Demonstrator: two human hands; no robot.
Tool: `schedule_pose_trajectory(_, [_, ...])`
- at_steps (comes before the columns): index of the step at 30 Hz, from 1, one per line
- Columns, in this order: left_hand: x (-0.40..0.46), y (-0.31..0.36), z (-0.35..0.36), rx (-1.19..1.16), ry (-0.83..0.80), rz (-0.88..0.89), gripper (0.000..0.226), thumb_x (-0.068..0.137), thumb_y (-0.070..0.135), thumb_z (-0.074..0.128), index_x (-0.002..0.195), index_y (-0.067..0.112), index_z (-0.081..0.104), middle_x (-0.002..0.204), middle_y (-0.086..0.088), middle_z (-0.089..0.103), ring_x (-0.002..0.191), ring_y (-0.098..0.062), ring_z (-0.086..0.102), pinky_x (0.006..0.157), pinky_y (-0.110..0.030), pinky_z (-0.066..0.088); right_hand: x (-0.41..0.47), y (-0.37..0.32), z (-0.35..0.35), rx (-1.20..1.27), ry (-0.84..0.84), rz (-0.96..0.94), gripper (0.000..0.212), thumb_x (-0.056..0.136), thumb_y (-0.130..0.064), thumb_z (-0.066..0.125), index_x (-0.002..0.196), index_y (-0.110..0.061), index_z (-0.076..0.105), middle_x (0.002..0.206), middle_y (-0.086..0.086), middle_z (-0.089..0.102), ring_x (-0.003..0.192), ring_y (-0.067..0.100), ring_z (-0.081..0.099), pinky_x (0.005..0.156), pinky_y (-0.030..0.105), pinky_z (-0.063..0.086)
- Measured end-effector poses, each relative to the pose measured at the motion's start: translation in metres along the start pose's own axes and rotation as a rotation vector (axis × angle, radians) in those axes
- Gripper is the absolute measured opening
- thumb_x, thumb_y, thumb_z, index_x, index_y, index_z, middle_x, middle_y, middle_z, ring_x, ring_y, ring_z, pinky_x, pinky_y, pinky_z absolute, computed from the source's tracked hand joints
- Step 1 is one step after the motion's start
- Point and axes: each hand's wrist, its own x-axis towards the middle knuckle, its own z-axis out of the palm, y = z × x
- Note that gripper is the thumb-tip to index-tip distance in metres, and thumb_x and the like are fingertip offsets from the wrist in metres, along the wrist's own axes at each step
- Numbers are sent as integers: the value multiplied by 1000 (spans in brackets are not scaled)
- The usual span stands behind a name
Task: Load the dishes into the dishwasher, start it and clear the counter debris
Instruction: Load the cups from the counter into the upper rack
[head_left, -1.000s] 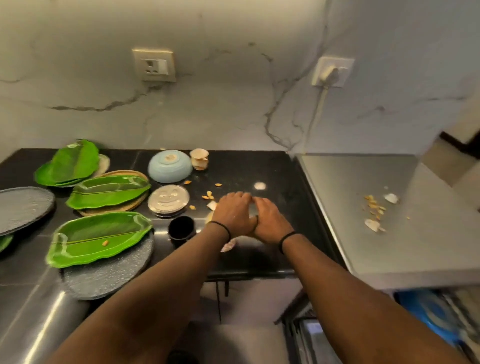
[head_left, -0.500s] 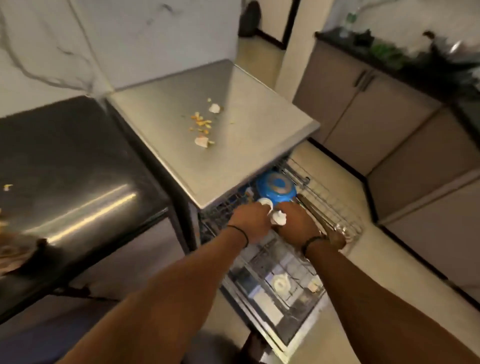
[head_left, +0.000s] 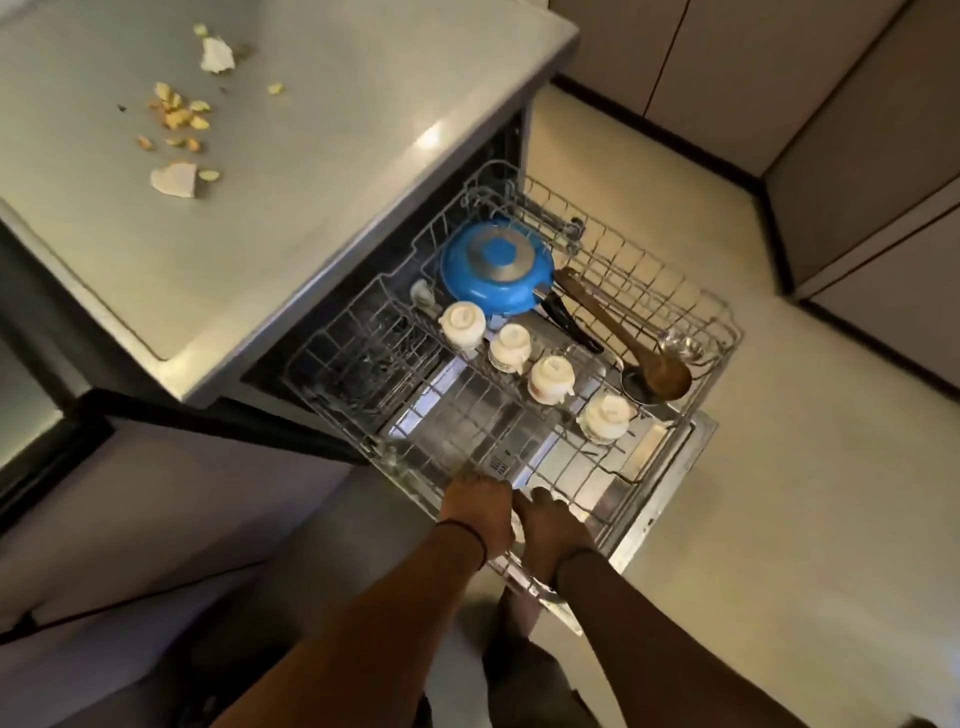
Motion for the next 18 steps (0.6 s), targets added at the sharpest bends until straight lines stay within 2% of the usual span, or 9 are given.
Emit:
schedule_pose_trajectory(5, [21, 7, 20, -91, -101, -70, 49, 84, 23, 57, 131, 17, 46, 128, -5, 60, 120, -26, 56, 99, -36, 41, 14, 14, 22, 1, 70, -6, 68, 87, -14, 45, 149, -31, 20, 145, 15, 28, 120, 37, 42, 89, 43, 46])
schedule_pose_trajectory(8, [27, 6, 32, -213, -170, -131, 59, 83, 22, 57, 140, 16, 40, 135, -7, 55, 122, -27, 54, 99, -36, 43, 17, 16, 29, 12, 104, -15, 61, 90, -15, 42, 147, -30, 25, 141, 13, 34, 118, 36, 44, 87, 41, 46])
schedule_pose_trajectory(10, [31, 5, 34, -252, -179, -165, 59, 83, 23, 58, 139, 16, 42, 134, -7, 56, 121, -26, 54, 97, -35, 45, 21, 16, 29, 48, 108, -31, 58, 91, -16, 44, 145, -28, 29, 138, 12, 38, 116, 35, 46, 85, 40, 46])
schedule_pose_trajectory(13, [36, 7, 25, -277, -124, -162, 56, 82, 23, 57, 136, 17, 46, 130, -6, 59, 118, -27, 56, 94, -35, 46, 24, 20, 21, 144, 139, -27, 57, 88, -19, 49, 142, -30, 33, 132, 11, 42, 115, 34, 48, 84, 39, 46])
schedule_pose_trajectory(18, [30, 24, -9, -320, 83, -94, 44, 83, 14, 53, 127, 16, 52, 124, -6, 58, 112, -28, 59, 92, -36, 48, 8, 29, -15, 294, 230, 16, 61, 78, -44, 59, 134, -32, 37, 119, 8, 47, 100, 33, 59, 79, 37, 50])
